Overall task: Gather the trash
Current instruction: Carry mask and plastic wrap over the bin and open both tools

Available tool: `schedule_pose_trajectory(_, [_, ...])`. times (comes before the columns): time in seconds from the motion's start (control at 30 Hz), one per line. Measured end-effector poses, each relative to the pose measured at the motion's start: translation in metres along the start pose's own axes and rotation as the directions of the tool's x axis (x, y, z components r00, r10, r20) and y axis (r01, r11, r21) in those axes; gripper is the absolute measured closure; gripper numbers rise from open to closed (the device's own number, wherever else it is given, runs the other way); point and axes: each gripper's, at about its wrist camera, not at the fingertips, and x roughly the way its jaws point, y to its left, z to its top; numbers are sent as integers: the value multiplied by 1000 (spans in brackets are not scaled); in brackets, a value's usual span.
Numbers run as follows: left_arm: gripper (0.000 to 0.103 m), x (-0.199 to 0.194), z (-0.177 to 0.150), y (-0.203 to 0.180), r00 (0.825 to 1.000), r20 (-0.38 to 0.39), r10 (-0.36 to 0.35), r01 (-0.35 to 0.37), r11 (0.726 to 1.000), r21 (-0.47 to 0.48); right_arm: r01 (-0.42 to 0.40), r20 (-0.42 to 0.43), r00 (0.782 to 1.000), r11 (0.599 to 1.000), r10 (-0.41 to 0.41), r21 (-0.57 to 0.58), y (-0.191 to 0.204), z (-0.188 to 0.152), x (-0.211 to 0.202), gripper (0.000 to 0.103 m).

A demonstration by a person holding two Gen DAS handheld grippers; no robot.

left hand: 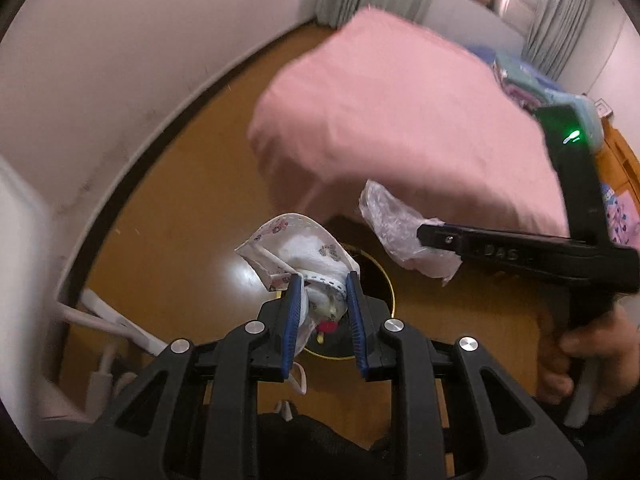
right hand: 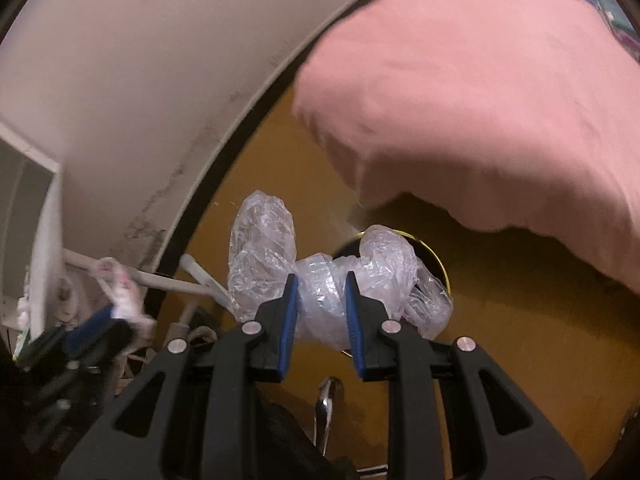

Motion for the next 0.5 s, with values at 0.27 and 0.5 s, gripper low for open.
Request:
schedule_pose_trajectory(0.27, [81,60,1,-12,997,-70,-26,26,1000,2,11,-66,998,998,-8,56,-28,7,29,80])
schedule_pose_trajectory(0.5, [80,81,0,-15,993,-109,-40,39,999,-15,5,-58,998,995,0,98,-34,1,23,42])
